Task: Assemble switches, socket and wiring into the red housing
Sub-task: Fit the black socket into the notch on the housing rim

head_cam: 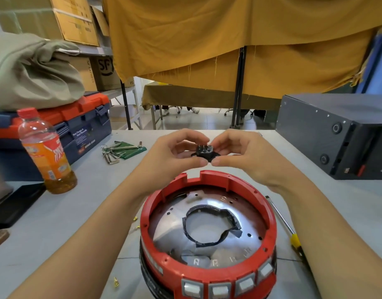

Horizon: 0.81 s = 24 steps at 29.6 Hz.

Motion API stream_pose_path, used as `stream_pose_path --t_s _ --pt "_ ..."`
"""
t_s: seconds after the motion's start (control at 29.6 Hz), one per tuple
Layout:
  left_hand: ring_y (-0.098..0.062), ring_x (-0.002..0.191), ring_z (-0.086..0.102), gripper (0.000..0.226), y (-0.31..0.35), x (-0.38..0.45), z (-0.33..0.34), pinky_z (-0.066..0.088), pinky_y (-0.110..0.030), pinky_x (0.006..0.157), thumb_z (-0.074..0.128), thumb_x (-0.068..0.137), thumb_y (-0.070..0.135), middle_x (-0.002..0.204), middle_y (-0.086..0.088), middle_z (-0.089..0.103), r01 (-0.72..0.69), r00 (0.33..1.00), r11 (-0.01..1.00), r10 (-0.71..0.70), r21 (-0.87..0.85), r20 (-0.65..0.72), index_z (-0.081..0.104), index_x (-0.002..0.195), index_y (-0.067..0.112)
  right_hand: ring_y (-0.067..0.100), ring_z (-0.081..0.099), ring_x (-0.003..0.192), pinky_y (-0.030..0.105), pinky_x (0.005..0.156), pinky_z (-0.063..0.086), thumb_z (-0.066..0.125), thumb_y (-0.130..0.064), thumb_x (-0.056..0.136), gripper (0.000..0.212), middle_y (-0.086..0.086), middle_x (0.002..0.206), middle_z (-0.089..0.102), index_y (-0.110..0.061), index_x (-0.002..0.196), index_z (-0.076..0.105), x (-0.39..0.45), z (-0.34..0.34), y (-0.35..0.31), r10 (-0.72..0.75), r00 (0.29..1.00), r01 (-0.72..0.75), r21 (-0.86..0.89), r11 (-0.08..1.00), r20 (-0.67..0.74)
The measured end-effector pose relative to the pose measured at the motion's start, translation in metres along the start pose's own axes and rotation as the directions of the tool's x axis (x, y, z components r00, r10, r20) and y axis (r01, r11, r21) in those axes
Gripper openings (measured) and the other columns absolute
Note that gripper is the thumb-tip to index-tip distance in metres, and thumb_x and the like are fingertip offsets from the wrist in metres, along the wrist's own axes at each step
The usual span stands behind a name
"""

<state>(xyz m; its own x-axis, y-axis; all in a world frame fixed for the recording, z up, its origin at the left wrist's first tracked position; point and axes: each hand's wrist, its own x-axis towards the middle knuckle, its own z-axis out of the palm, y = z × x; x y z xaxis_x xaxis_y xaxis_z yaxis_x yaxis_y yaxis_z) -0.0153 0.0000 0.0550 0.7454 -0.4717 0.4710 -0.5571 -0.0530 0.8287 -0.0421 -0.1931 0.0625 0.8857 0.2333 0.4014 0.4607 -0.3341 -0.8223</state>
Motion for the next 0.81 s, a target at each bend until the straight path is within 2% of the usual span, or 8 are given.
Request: stream_pose_path --t_s 0.1,0.2,0.27,0.34,0.41,0.57,0.68,0.81 --pt "-0.019 0.092 0.068 0.025 0.004 0.015 -0.008 0.052 -0.029 0.084 0.072 0.078 0.008 0.095 -0.003 0.072 0.057 0.998 0.998 -0.057 0.022 0.023 0.070 0.095 0.026 0.009 0.068 0.074 0.014 0.070 0.051 0.074 -0.003 0.074 0.020 -0.002 0.079 0.072 -0.017 0.088 0.070 0.011 -0.009 0.000 0.031 0.999 -0.032 0.062 0.998 0.014" --pt "-0.021 0.090 0.067 0.030 -0.001 0.025 -0.012 0.051 -0.035 0.088 0.070 0.080 0.011 0.093 -0.003 0.071 0.094 0.995 0.993 -0.097 0.069 0.032 0.069 0.104 0.029 0.011 0.069 0.069 0.015 0.067 0.051 0.070 0.000 0.078 0.015 -0.001 0.075 0.073 -0.010 0.089 0.069 0.021 -0.013 0.003 0.023 0.999 -0.016 0.150 0.989 -0.042" --pt "-0.020 0.086 0.067 0.035 -0.007 0.025 -0.008 0.052 -0.031 0.086 0.071 0.079 0.007 0.088 -0.003 0.068 0.120 0.991 0.992 -0.122 0.038 0.061 0.068 0.107 0.028 0.014 0.068 0.067 0.019 0.066 0.053 0.068 0.000 0.079 0.012 0.001 0.073 0.072 -0.007 0.088 0.067 0.025 -0.010 0.007 0.035 0.997 -0.022 0.170 0.985 -0.074" --pt "-0.019 0.084 0.069 0.039 -0.011 0.024 -0.005 0.053 -0.028 0.084 0.072 0.077 0.003 0.083 -0.001 0.065 0.142 0.987 0.990 -0.143 0.015 0.077 0.067 0.107 0.027 0.015 0.068 0.070 0.022 0.069 0.055 0.069 -0.002 0.080 0.009 0.004 0.075 0.072 -0.009 0.085 0.067 0.028 -0.007 0.010 0.047 0.996 -0.038 0.120 0.992 -0.076" --pt "-0.025 0.086 0.071 0.039 -0.015 0.023 -0.006 0.054 -0.027 0.080 0.069 0.078 -0.001 0.086 -0.012 0.064 0.168 0.983 0.985 -0.165 -0.039 0.078 0.067 0.108 0.024 0.015 0.069 0.076 0.023 0.072 0.055 0.070 -0.005 0.080 0.008 0.006 0.081 0.073 -0.012 0.083 0.067 0.029 -0.004 0.012 0.053 0.997 -0.048 0.088 0.995 -0.052" --pt "-0.031 0.089 0.070 0.026 -0.021 0.019 -0.010 0.056 -0.028 0.077 0.068 0.077 0.003 0.093 -0.019 0.071 0.248 0.969 0.943 -0.236 -0.221 0.079 0.067 0.102 0.013 0.006 0.067 0.087 0.023 0.082 0.051 0.072 -0.011 0.079 0.014 -0.005 0.089 0.073 -0.022 0.087 0.071 0.027 -0.004 0.014 0.068 0.996 -0.067 -0.011 0.998 0.051" --pt "-0.023 0.079 0.070 0.022 -0.026 0.018 -0.011 0.056 -0.026 0.074 0.072 0.065 0.019 0.086 -0.013 0.073 0.275 0.960 0.939 -0.279 -0.208 0.007 0.069 0.086 0.014 0.005 0.066 0.082 0.017 0.078 0.052 0.073 -0.005 0.076 0.017 -0.001 0.085 0.072 -0.017 0.088 0.071 0.027 0.000 0.014 0.061 0.996 -0.058 -0.046 0.997 0.071" --pt "-0.017 0.074 0.067 0.025 -0.030 0.018 -0.015 0.054 -0.020 0.069 0.072 0.066 0.022 0.087 -0.014 0.073 0.323 0.944 0.926 -0.329 -0.194 0.003 0.068 0.085 0.007 0.002 0.064 0.073 0.009 0.069 0.049 0.073 -0.003 0.077 0.014 -0.004 0.077 0.070 -0.015 0.082 0.070 0.030 0.004 0.018 0.066 0.998 -0.064 -0.074 0.995 0.025"
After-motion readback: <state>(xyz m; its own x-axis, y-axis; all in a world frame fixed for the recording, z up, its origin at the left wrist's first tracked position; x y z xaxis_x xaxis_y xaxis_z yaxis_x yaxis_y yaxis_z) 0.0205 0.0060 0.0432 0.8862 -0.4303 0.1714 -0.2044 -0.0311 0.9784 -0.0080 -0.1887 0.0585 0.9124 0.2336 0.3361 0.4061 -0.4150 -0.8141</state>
